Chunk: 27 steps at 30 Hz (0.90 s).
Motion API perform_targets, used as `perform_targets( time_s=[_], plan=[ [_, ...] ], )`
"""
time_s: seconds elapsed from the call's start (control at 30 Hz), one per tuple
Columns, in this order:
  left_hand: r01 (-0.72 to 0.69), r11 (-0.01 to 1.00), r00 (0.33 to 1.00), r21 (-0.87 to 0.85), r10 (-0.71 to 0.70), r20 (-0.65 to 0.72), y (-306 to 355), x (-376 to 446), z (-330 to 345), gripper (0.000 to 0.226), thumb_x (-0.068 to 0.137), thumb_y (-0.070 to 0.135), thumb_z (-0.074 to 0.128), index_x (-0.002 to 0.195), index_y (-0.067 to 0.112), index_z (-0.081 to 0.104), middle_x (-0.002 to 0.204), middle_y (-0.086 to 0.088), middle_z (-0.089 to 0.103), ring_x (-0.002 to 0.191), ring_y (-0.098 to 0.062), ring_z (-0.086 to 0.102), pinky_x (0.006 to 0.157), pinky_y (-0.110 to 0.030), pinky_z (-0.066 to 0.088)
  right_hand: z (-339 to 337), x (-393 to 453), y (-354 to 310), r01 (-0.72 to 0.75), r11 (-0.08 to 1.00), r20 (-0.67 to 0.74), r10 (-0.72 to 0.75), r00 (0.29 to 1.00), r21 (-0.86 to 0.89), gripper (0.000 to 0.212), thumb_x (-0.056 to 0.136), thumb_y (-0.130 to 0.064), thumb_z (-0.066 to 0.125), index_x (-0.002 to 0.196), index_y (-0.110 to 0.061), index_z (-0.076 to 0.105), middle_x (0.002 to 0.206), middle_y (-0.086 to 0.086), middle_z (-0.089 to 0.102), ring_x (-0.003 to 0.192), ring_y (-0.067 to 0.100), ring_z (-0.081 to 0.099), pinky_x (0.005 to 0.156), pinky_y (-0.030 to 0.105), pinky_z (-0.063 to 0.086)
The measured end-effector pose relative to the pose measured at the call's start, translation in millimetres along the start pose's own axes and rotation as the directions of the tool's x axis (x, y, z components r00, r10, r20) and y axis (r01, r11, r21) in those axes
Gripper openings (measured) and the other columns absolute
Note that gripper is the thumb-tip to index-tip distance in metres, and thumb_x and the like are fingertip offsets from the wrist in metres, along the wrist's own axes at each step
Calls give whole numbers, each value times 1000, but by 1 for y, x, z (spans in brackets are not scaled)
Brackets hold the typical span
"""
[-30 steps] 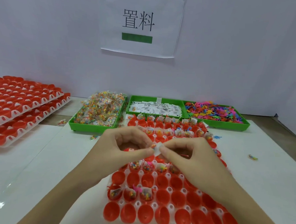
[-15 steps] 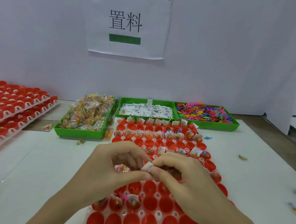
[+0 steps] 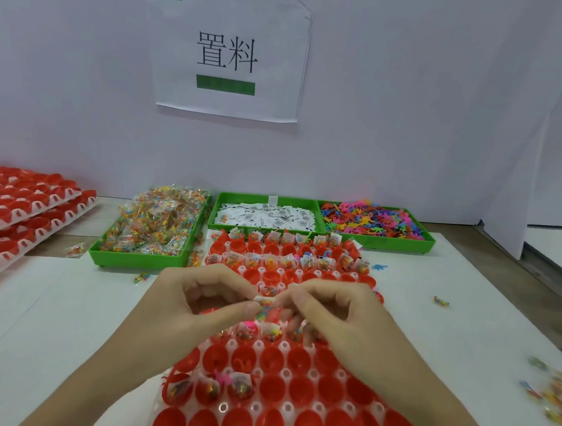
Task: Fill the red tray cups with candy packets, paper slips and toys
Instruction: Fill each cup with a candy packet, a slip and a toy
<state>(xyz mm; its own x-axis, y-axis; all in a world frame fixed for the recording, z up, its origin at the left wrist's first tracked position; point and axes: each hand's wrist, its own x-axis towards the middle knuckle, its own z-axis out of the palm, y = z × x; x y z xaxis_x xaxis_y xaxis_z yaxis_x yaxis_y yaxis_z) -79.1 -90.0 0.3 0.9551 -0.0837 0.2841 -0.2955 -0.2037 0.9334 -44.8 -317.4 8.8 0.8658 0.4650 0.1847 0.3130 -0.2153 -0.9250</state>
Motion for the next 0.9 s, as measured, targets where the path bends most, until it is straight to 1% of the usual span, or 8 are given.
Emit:
perform_targets(
  time_s=[0.13, 0.3, 0.4, 0.47, 0.57, 0.63, 0.73, 0.9],
  plan=[
    [62, 998, 996, -8, -62, -67, -5, 4, -2, 9, 78, 23, 84, 85, 19, 79, 80, -8, 77, 72, -13, 72, 60, -10, 50, -28, 22, 5, -38, 997, -138, 28, 990, -68, 25, 104, -17, 56, 95, -19, 79, 84, 0, 77, 76, 13, 72, 63, 19, 55],
    [96, 995, 984, -33, -100, -146, -14, 6, -7, 15, 76, 29, 83, 87, 20, 79, 85, -6, 78, 83, -20, 76, 76, -19, 58, -81, 83, 31, -142, 963, -334, 59, 941, -230, 18, 102, -11, 57, 101, -13, 75, 81, 2, 75, 67, 9, 68, 58, 23, 55],
    [92, 994, 981, -54, -100, -166, -14, 7, -7, 18, 73, 32, 83, 86, 20, 79, 86, -5, 78, 83, -19, 76, 74, -16, 57, -122, 125, 55, -260, 874, -410, 78, 909, -410, 17, 101, -9, 58, 107, -8, 74, 93, 7, 75, 73, 9, 66, 65, 21, 50],
    [92, 994, 981, -53, -99, -164, -15, 7, -7, 19, 72, 34, 83, 86, 20, 79, 85, -5, 78, 82, -18, 76, 73, -15, 57, -147, 144, 70, -297, 762, -391, 63, 918, -575, 17, 100, -6, 60, 105, -9, 75, 103, 11, 75, 79, 11, 65, 76, 25, 50],
    [93, 994, 981, -52, -101, -168, -14, 7, -7, 21, 71, 35, 83, 85, 20, 79, 85, -5, 77, 81, -19, 76, 73, -16, 57, -174, 156, 91, -284, 615, -286, 98, 953, -735, 17, 98, -6, 64, 106, -13, 78, 111, 13, 75, 98, 24, 68, 92, 36, 53],
    [94, 994, 980, -50, -101, -173, -13, 8, -7, 20, 70, 35, 83, 84, 20, 79, 83, -6, 77, 79, -19, 76, 71, -16, 57, -181, 159, 100, -258, 538, -224, 130, 966, -803, 15, 96, -12, 69, 107, -15, 79, 111, 11, 76, 97, 22, 68, 91, 36, 53],
    [85, 995, 979, -57, -94, -181, -12, 8, -6, 20, 70, 34, 82, 84, 20, 78, 80, -9, 77, 75, -21, 77, 68, -15, 56, -185, 163, 108, -218, 495, -190, 108, 976, -841, 14, 92, -16, 74, 105, -13, 81, 107, 7, 77, 88, 15, 64, 88, 31, 52],
    [82, 995, 978, -52, -90, -188, -11, 7, -7, 21, 71, 34, 83, 85, 19, 78, 80, -9, 77, 75, -23, 77, 69, -19, 58, -183, 175, 104, -153, 368, -115, 122, 986, -917, 12, 91, -16, 76, 100, -8, 79, 100, 8, 78, 88, 21, 68, 86, 36, 53]
  ],
)
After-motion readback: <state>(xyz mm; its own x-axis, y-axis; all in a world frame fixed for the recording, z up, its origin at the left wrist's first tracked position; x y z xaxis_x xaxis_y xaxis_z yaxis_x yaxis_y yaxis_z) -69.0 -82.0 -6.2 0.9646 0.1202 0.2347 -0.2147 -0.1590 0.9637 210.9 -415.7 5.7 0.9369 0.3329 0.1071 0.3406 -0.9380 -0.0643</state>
